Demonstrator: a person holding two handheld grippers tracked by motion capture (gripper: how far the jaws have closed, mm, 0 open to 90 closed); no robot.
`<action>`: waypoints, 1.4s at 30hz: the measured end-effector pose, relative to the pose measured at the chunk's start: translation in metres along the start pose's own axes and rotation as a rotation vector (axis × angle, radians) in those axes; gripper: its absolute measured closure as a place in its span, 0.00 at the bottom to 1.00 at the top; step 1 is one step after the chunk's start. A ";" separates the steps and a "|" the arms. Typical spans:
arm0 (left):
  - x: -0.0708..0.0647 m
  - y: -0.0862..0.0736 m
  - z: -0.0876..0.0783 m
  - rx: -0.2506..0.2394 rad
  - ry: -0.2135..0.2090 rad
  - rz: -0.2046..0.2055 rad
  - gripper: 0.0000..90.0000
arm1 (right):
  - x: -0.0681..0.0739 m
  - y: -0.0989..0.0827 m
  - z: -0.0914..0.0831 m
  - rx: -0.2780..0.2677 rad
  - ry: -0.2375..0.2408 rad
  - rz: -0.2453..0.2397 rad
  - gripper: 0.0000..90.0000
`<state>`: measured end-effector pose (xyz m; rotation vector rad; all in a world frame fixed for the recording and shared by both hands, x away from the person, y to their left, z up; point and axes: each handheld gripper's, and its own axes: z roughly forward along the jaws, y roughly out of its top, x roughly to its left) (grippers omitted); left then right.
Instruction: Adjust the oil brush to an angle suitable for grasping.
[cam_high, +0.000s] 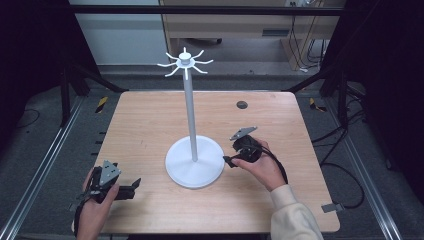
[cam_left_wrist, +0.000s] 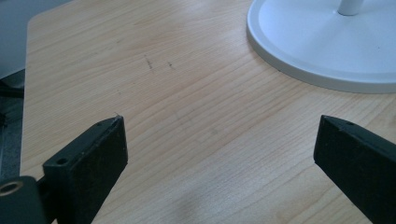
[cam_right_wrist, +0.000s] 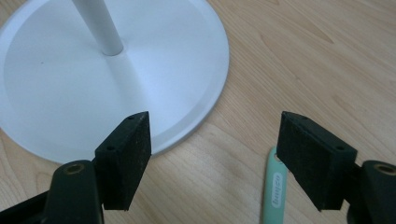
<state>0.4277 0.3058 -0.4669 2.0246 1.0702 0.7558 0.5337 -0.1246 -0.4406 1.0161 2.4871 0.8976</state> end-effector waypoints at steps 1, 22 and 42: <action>0.001 0.000 0.000 -0.002 0.001 -0.011 0.03 | -0.001 -0.001 -0.001 -0.005 -0.002 0.006 0.33; 0.003 -0.007 0.000 0.045 0.030 -0.031 0.03 | -0.010 -0.017 0.002 0.043 -0.053 0.017 0.89; 0.004 -0.004 0.003 0.051 0.037 -0.011 0.03 | -0.016 -0.022 0.016 0.114 -0.063 0.029 1.00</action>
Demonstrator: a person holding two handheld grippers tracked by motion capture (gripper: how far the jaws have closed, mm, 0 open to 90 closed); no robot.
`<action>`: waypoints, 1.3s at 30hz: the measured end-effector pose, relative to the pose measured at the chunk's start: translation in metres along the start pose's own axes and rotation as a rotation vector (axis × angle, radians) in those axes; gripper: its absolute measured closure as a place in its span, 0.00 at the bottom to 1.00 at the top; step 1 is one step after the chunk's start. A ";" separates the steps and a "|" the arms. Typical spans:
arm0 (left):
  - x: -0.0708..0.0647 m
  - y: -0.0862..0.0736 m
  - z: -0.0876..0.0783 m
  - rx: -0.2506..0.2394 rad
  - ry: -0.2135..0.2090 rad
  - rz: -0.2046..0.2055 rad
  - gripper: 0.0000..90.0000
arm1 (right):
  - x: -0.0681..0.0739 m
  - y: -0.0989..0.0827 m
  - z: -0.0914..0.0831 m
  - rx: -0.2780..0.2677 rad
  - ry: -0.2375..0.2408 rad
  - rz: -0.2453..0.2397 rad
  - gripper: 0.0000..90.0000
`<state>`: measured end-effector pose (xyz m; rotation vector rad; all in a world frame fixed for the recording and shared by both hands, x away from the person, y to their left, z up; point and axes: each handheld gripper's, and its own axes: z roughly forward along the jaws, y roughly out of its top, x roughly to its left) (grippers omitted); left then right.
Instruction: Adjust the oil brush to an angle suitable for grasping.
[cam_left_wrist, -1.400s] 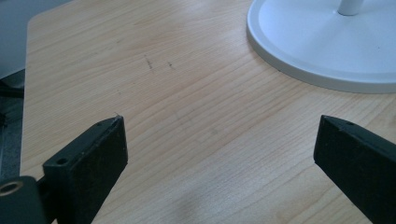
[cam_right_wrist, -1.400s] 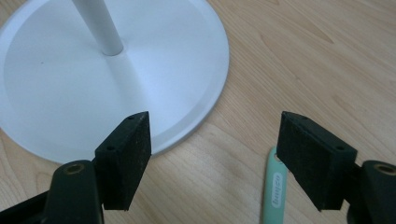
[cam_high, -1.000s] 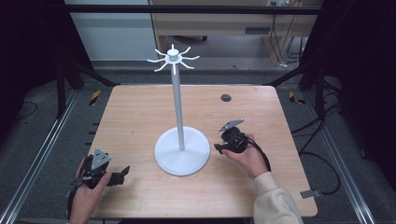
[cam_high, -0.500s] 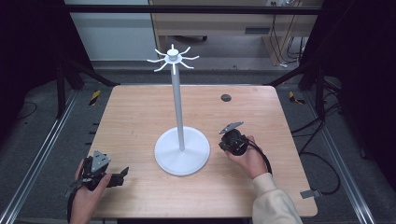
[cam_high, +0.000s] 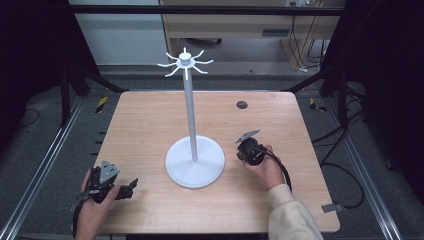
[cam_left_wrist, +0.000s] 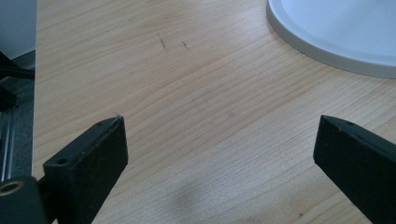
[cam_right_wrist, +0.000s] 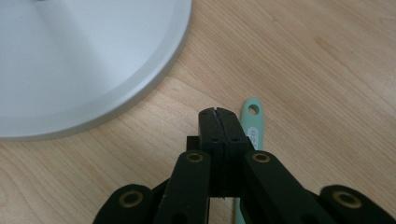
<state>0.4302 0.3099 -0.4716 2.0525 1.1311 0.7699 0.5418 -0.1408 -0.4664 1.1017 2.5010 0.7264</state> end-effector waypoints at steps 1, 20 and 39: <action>0.000 0.000 0.000 -0.003 -0.003 0.000 0.03 | 0.000 0.000 0.002 0.010 -0.003 -0.002 1.00; -0.002 0.000 0.002 0.015 -0.002 0.014 0.03 | -0.005 -0.005 0.011 0.082 -0.049 0.021 1.00; -0.002 0.000 0.002 0.018 0.009 0.022 0.03 | -0.027 -0.013 0.006 0.106 -0.159 0.090 1.00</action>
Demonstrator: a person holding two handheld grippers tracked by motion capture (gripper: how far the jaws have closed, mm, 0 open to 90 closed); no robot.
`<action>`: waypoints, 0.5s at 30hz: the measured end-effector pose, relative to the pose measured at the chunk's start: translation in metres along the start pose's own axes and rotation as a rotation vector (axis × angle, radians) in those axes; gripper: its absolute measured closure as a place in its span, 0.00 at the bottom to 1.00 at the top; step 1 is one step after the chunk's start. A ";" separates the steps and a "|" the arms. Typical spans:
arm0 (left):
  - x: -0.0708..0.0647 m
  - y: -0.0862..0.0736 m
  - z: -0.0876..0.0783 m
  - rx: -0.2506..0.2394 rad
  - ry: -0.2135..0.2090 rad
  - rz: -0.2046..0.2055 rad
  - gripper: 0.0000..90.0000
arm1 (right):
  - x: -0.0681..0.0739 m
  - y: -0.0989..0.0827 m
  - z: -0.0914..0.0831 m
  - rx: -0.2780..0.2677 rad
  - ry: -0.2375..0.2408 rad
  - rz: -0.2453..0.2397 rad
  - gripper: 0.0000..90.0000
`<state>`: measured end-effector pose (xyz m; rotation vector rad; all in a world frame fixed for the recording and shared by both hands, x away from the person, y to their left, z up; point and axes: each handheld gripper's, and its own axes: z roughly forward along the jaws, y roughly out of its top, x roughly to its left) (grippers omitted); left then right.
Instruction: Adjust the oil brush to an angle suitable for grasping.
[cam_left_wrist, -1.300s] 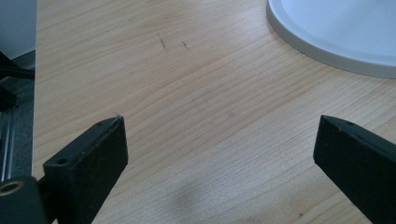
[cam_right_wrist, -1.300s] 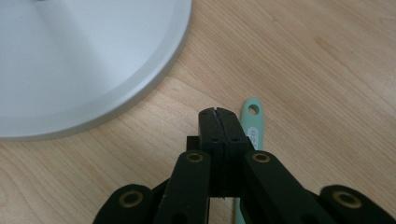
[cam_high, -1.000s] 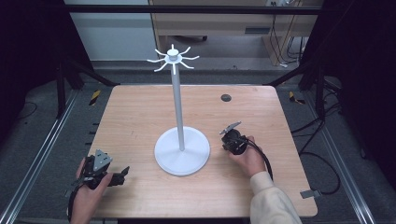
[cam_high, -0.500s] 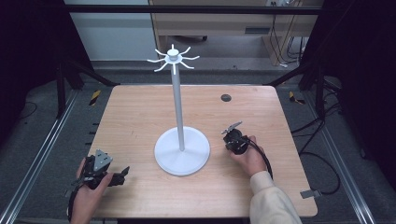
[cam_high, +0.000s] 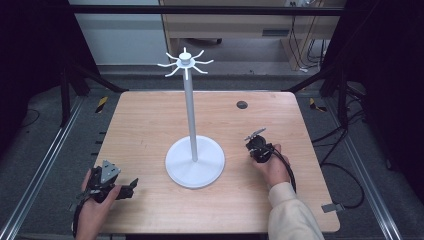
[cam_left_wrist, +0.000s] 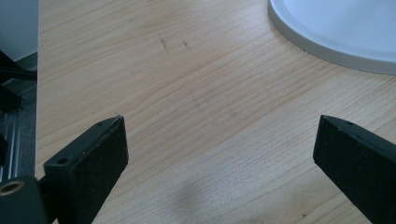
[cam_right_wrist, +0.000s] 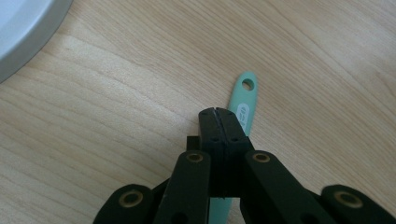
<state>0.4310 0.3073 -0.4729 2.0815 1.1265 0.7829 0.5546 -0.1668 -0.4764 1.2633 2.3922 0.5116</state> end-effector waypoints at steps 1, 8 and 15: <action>0.000 0.000 0.000 0.001 0.000 0.003 0.03 | -0.001 0.000 0.000 -0.001 0.004 0.006 1.00; 0.000 0.000 0.000 0.002 -0.002 0.004 0.03 | -0.006 -0.003 -0.008 -0.017 0.027 0.053 1.00; 0.000 0.001 0.000 0.003 -0.003 0.006 0.03 | -0.014 -0.010 -0.031 -0.016 0.055 0.126 0.98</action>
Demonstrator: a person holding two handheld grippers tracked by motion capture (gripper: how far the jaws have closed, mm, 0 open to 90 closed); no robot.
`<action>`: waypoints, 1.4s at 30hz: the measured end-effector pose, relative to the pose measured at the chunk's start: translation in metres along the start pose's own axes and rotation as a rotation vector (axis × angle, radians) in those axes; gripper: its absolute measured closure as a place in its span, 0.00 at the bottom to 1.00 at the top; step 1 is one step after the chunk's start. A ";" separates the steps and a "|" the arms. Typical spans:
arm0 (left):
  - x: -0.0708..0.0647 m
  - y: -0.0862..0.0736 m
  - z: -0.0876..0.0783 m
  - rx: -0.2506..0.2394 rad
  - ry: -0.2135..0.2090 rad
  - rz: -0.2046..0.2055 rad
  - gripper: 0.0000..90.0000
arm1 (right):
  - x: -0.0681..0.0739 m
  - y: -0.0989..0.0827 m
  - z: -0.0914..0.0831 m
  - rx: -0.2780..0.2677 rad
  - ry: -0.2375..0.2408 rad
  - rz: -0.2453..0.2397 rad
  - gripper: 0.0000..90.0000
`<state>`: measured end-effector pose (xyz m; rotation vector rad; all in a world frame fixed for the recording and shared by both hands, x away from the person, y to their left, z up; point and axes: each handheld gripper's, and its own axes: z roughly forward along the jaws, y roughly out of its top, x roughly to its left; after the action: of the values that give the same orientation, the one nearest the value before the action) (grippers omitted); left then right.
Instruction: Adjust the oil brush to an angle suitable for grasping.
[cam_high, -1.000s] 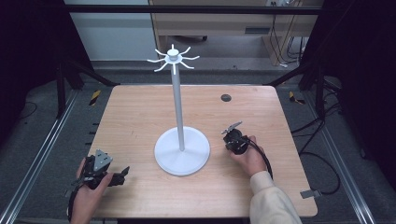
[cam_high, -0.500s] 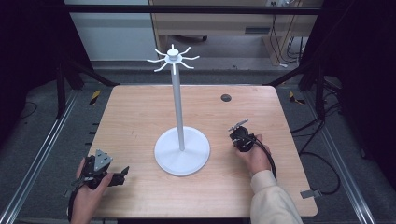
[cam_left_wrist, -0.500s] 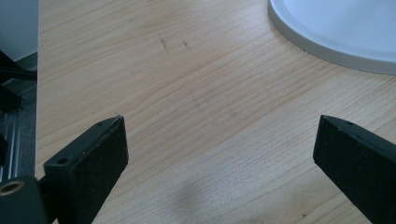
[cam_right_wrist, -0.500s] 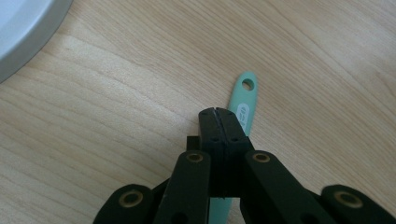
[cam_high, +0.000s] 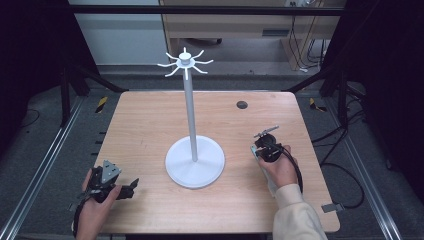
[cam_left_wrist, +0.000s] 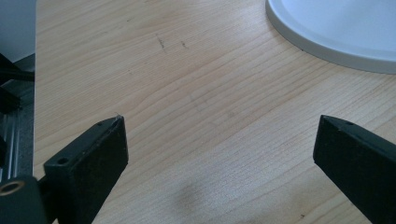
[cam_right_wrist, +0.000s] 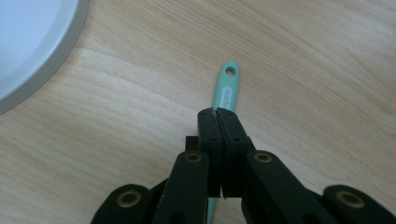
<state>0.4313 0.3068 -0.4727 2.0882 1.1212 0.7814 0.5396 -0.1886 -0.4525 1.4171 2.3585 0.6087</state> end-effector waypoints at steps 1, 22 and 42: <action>0.000 0.000 0.000 0.000 0.000 0.000 0.03 | -0.001 -0.001 -0.002 0.011 0.003 0.010 0.97; 0.000 0.000 0.001 0.008 0.000 0.007 0.03 | -0.005 -0.016 -0.004 0.184 0.031 0.049 0.73; -0.002 0.000 0.001 0.014 -0.002 0.018 0.03 | -0.003 -0.020 0.004 0.251 0.054 0.053 0.80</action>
<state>0.4313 0.3048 -0.4734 2.1128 1.1108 0.7819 0.5276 -0.1985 -0.4655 1.5899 2.5186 0.3779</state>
